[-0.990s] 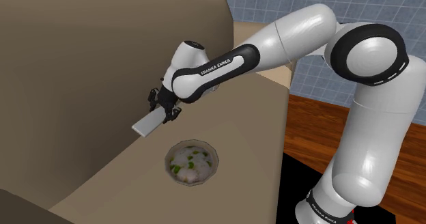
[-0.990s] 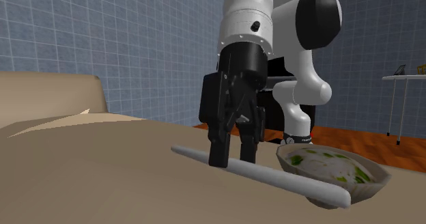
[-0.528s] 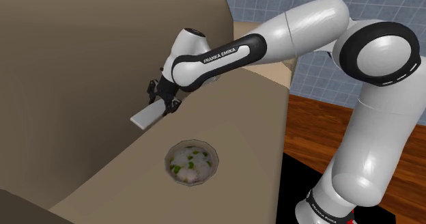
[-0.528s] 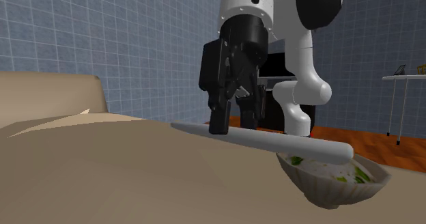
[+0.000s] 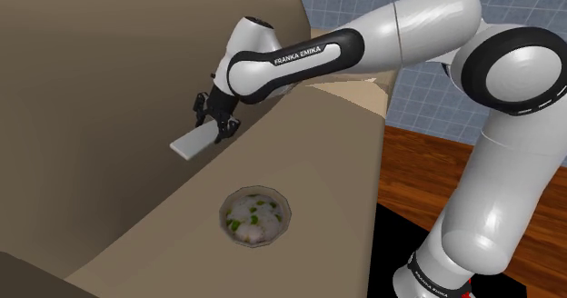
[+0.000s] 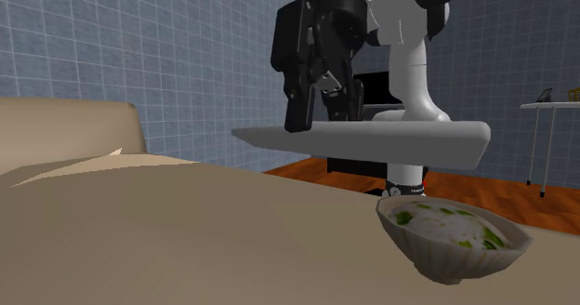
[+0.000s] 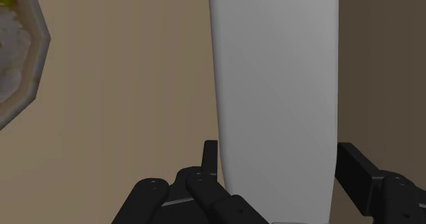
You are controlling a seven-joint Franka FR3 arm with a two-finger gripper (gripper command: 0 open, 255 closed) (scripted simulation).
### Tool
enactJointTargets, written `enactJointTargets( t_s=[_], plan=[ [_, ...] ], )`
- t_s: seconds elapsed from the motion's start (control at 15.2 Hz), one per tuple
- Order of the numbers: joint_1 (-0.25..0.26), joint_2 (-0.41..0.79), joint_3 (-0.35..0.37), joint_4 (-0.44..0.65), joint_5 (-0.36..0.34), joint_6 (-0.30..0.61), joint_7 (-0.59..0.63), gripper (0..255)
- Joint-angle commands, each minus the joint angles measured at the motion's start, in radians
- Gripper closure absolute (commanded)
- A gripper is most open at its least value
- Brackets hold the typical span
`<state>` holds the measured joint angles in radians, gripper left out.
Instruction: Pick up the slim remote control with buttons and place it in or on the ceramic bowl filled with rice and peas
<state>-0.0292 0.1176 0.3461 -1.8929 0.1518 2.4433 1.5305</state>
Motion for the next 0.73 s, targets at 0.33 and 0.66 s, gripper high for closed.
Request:
enactJointTargets(
  t_s=[0.33,0.66],
  plan=[
    [-0.003,-0.058,0.002,0.004,0.015,-0.059,0.004,255],
    [0.011,-0.253,0.014,-0.208,0.098,-0.032,-0.011,255]
  ],
)
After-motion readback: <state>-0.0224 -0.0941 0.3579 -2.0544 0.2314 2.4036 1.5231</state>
